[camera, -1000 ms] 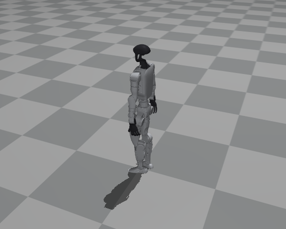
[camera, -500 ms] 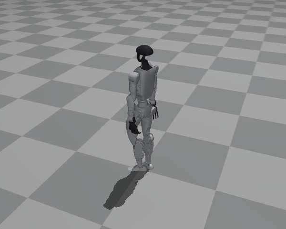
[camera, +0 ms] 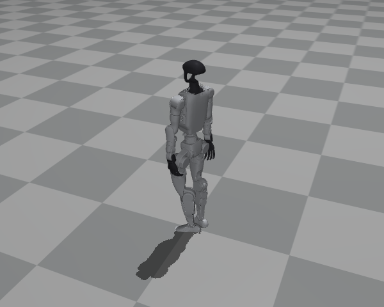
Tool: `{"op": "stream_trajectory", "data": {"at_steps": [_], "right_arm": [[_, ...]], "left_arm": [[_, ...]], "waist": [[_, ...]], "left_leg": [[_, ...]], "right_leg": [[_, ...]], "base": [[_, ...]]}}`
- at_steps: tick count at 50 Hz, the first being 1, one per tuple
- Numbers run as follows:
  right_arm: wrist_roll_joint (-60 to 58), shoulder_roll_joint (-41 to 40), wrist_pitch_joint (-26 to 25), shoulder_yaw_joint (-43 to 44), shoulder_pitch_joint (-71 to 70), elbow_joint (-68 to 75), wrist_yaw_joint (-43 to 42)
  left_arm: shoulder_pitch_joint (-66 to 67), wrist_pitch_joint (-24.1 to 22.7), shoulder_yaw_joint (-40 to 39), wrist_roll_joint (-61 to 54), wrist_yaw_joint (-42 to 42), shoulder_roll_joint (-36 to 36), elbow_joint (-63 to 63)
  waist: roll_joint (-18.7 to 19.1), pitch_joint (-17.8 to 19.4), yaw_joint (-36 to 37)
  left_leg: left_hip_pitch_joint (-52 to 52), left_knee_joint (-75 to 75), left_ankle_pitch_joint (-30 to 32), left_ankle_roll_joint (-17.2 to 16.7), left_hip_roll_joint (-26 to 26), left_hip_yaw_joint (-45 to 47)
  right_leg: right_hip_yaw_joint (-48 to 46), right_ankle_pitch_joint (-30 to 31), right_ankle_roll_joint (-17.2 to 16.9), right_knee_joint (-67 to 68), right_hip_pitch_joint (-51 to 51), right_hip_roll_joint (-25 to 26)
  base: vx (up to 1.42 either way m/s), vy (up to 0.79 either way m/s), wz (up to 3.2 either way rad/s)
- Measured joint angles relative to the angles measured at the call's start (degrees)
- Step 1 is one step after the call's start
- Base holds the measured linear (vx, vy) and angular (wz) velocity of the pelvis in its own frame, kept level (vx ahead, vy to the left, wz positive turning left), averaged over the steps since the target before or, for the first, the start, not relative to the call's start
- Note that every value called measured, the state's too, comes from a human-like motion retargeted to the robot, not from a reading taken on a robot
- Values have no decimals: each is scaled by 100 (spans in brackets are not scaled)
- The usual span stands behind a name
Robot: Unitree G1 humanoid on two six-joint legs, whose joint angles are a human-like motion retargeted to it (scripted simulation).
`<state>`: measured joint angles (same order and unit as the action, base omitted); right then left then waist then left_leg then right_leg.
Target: In place motions
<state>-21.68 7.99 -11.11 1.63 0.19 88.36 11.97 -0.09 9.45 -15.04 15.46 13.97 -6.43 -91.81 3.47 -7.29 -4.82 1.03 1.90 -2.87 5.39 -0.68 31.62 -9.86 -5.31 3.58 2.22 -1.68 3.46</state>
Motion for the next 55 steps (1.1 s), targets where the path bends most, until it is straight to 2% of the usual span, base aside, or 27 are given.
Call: {"op": "stream_trajectory", "data": {"at_steps": [17,28,36,40,44,49,55], "right_arm": [[-804,-154,152,-502,-48,-255,277],[-427,-78,78,-272,-33,-208,274],[-834,-58,282,66,282,-462,175],[-817,26,392,297,613,-378,-192],[-824,210,224,462,900,71,-651],[-849,481,20,776,1273,648,-546],[-244,737,-223,1190,1611,904,-472]], "left_arm": [[99,-14,-154,-93,82,-9,-202],[152,-31,-135,-137,90,-47,-243],[-6,-25,11,-278,10,-87,-410],[-242,-72,135,-467,30,-102,-477],[-681,-141,-83,-998,258,-72,-312],[-1469,-229,-335,-1571,350,-67,255],[-2252,-320,-78,-1728,166,-284,1200]], "waist": [[-95,-43,77],[-108,49,44],[-128,147,-63],[-117,212,-115],[-114,270,-143],[-176,293,-160],[-170,348,-304]], "left_leg": [[6,-24,6,18,-57,-262],[16,-28,22,11,-55,-298],[33,-31,31,9,-37,-260],[46,-39,52,6,-3,-280],[73,-30,71,8,17,-274],[74,-19,94,5,12,-266],[92,19,128,-43,35,-217]], "right_leg": [[-263,-70,5,22,63,-64],[-300,-64,15,21,76,-73],[-265,-49,28,22,82,-57],[-286,-51,29,17,123,-39],[-281,-44,36,4,162,-16],[-273,-34,46,-6,168,-17],[-208,-20,51,-16,150,34]], "base": [[0,0,5],[0,0,0],[0,0,0],[0,0,0],[0,0,0],[0,0,0],[-2,-3,-4]]}}
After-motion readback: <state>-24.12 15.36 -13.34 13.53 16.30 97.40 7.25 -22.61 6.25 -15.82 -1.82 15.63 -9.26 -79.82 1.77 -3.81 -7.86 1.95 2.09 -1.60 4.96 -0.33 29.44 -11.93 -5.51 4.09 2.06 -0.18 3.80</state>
